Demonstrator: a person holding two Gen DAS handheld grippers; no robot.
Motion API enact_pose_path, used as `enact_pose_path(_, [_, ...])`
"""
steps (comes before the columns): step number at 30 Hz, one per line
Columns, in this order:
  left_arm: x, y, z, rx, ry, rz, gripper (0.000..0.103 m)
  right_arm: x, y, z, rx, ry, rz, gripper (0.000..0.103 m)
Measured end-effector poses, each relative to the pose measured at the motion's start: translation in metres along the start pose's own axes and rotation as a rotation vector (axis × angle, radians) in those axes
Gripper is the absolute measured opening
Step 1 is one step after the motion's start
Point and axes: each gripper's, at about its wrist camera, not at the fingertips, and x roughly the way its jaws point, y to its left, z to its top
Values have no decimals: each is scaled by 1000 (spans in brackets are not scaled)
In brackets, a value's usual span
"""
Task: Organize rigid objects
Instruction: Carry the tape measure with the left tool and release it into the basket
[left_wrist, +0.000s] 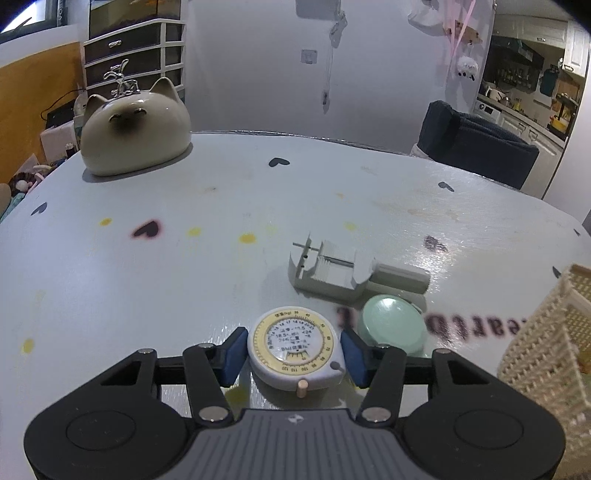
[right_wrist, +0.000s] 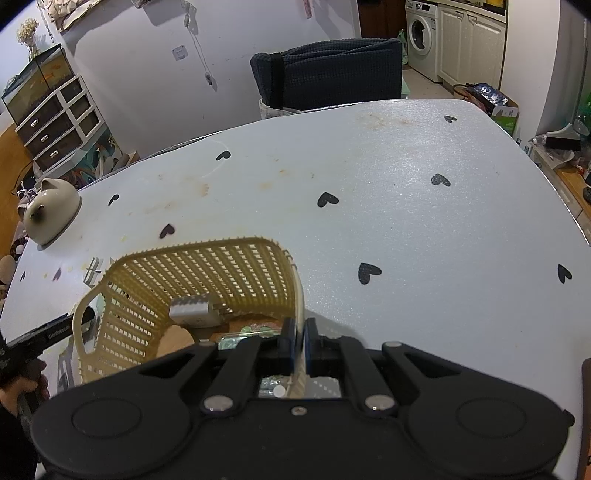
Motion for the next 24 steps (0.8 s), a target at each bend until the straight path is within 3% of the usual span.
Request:
enact_pose_path(11, [-46,-12,6,-31,-39,-86,55,0,0,0,1,0,3,5])
enact_pose_path(24, [-92,-85,31,104,-102,-342,55,0,-2,0,4,-2,16,5])
